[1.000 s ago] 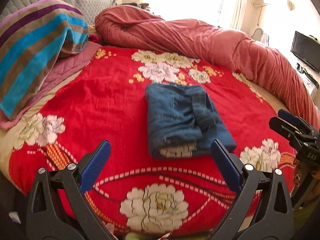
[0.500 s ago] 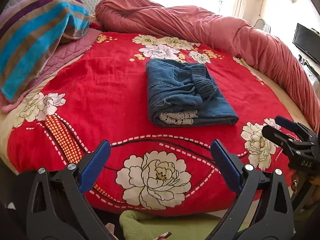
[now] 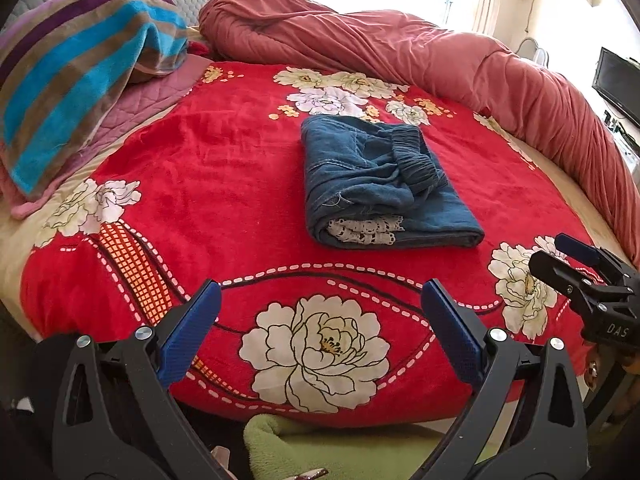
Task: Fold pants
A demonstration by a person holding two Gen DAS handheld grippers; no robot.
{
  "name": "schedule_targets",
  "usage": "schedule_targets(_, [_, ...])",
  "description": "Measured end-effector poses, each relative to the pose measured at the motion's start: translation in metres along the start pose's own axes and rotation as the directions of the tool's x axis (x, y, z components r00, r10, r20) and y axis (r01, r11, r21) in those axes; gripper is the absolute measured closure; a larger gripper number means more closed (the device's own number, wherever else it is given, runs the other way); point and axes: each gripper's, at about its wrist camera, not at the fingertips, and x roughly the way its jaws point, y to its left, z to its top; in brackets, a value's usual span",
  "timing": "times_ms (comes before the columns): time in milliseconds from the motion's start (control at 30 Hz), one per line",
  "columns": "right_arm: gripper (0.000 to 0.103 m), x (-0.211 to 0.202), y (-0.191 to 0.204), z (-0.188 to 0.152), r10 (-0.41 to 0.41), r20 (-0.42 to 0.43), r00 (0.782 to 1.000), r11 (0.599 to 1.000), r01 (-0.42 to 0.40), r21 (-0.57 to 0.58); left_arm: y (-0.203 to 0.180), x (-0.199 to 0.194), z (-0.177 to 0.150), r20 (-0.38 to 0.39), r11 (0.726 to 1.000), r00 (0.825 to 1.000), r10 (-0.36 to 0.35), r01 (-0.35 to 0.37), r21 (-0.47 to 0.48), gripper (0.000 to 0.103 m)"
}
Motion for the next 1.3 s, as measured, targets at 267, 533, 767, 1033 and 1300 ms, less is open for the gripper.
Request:
schedule_targets(267, [0.005,-0.0021,0.0005,-0.0012,0.000,0.002,1.000,1.000,0.000,0.001,0.0002,-0.0019,-0.0009,0.003,1.000,1.000,0.001,-0.001,0.003,0.010])
schedule_targets(533, [0.005,-0.0038,-0.0015,-0.0019,-0.002,0.000,1.000,1.000,0.002,0.004,-0.0003,-0.0033,-0.0001,0.002,1.000,1.000,0.005,-0.005,0.001,0.009])
schedule_targets(767, [0.005,-0.0044,-0.0040,-0.0018,-0.007,-0.002,1.000,1.000,0.007,0.010,0.0004,-0.0036,-0.0003,0.002,1.000,1.000,0.009,-0.009,0.001,0.009])
schedule_targets(1033, [0.005,-0.0046,-0.0048,-0.0018,-0.005,-0.003,1.000,1.000,0.005,0.009,0.0019,-0.0051,-0.0004,0.005,1.000,1.000,0.009,-0.009,0.001,0.009])
schedule_targets(1300, [0.005,-0.0045,-0.0045,-0.0019,-0.007,-0.003,1.000,1.000,0.007,0.010,0.0038,-0.0069,-0.0005,0.005,1.000,1.000,0.013,-0.013,0.002,0.009])
